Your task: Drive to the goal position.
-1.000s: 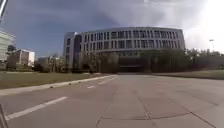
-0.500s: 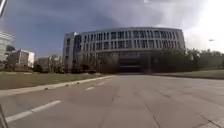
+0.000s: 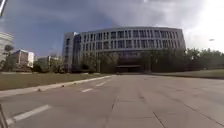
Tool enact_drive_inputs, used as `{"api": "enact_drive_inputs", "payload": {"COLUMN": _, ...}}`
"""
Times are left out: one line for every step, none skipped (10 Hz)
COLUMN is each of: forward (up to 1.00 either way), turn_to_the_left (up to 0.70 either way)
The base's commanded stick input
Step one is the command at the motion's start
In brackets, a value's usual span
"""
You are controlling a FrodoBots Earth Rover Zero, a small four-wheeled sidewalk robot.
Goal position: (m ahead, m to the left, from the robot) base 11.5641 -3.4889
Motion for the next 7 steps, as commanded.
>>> {"api": "enact_drive_inputs", "payload": {"forward": 0.7, "turn_to_the_left": 0.0}}
{"api": "enact_drive_inputs", "payload": {"forward": 0.7, "turn_to_the_left": 0.0}}
{"api": "enact_drive_inputs", "payload": {"forward": 0.7, "turn_to_the_left": 0.0}}
{"api": "enact_drive_inputs", "payload": {"forward": 0.7, "turn_to_the_left": 0.0}}
{"api": "enact_drive_inputs", "payload": {"forward": 0.7, "turn_to_the_left": 0.0}}
{"api": "enact_drive_inputs", "payload": {"forward": 0.7, "turn_to_the_left": 0.0}}
{"api": "enact_drive_inputs", "payload": {"forward": 0.7, "turn_to_the_left": 0.0}}
